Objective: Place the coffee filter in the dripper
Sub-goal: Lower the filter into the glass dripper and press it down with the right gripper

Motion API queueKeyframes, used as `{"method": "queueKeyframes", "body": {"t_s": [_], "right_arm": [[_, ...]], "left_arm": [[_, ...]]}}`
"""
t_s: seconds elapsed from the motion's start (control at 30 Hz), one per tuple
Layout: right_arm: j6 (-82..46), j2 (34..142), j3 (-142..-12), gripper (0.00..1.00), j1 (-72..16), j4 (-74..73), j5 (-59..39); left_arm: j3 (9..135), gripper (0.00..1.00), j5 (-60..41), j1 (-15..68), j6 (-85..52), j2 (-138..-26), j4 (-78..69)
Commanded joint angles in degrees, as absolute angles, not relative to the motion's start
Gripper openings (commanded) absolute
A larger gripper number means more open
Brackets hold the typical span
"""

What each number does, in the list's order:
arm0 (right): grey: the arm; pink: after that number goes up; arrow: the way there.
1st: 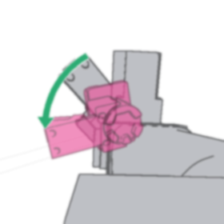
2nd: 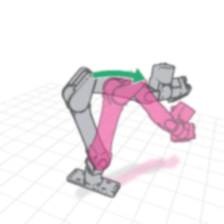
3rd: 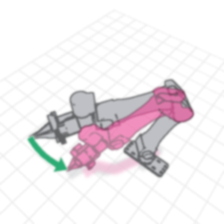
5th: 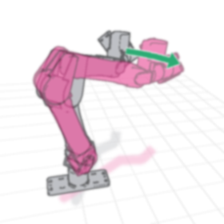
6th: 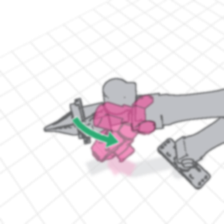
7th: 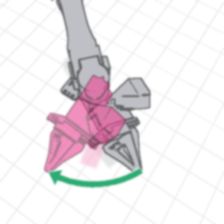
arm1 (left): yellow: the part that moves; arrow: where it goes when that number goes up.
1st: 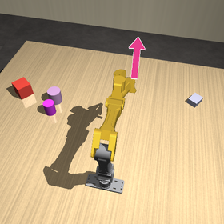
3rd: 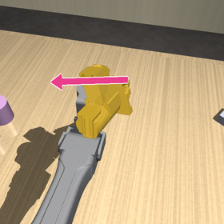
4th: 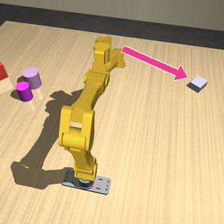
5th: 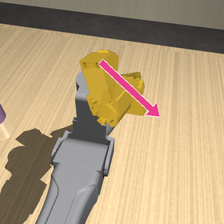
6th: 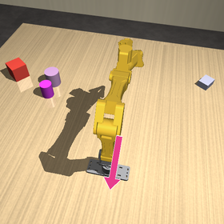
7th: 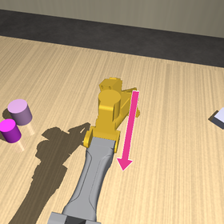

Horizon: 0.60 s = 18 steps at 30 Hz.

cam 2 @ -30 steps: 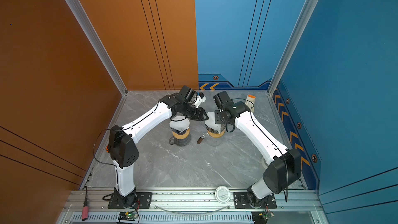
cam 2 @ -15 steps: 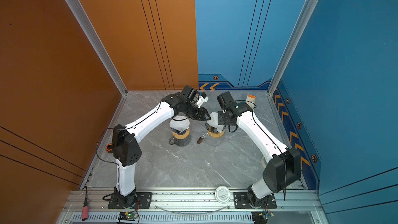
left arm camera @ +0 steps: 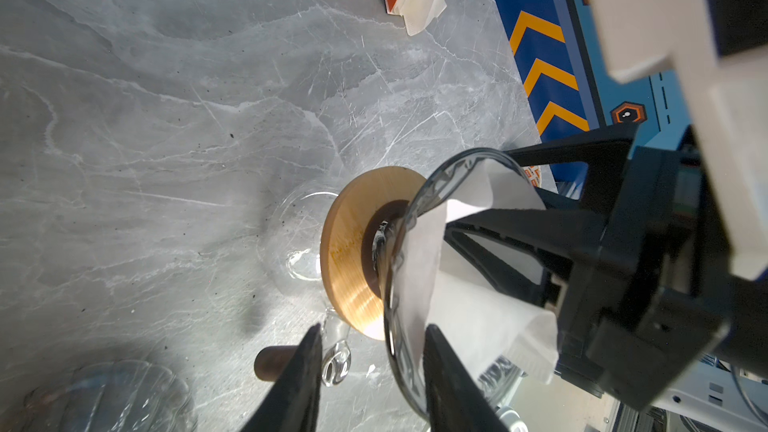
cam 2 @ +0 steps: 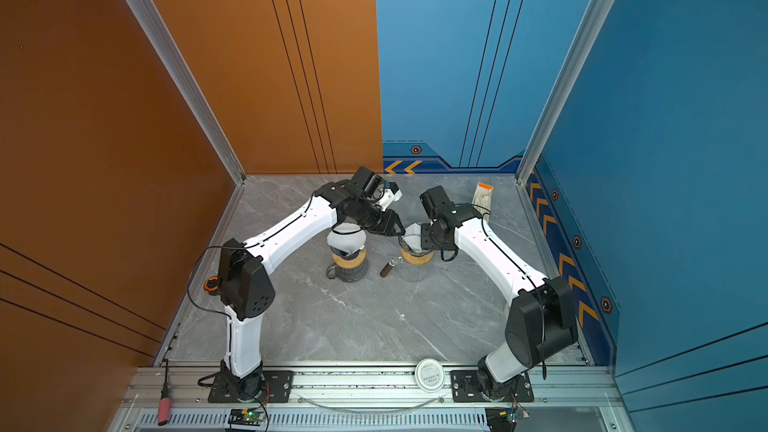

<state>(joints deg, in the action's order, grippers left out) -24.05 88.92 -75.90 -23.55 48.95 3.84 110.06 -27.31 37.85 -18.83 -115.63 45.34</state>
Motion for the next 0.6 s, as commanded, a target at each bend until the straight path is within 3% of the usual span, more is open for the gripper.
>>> {"method": "queueKeyframes", "body": {"t_s": [0.0,0.57], "right_arm": [[-24.6,86.8,-74.2,0.52,-23.0,46.7,2.8],[-26.6,85.5,-72.7,0.5,-23.1,44.6,-4.0]], "left_arm": [[111.4,0.42,-27.9,37.8,-17.8,-116.4,46.8],[111.7,0.44,-27.1,37.1,-17.8,-113.9,46.8]]}}
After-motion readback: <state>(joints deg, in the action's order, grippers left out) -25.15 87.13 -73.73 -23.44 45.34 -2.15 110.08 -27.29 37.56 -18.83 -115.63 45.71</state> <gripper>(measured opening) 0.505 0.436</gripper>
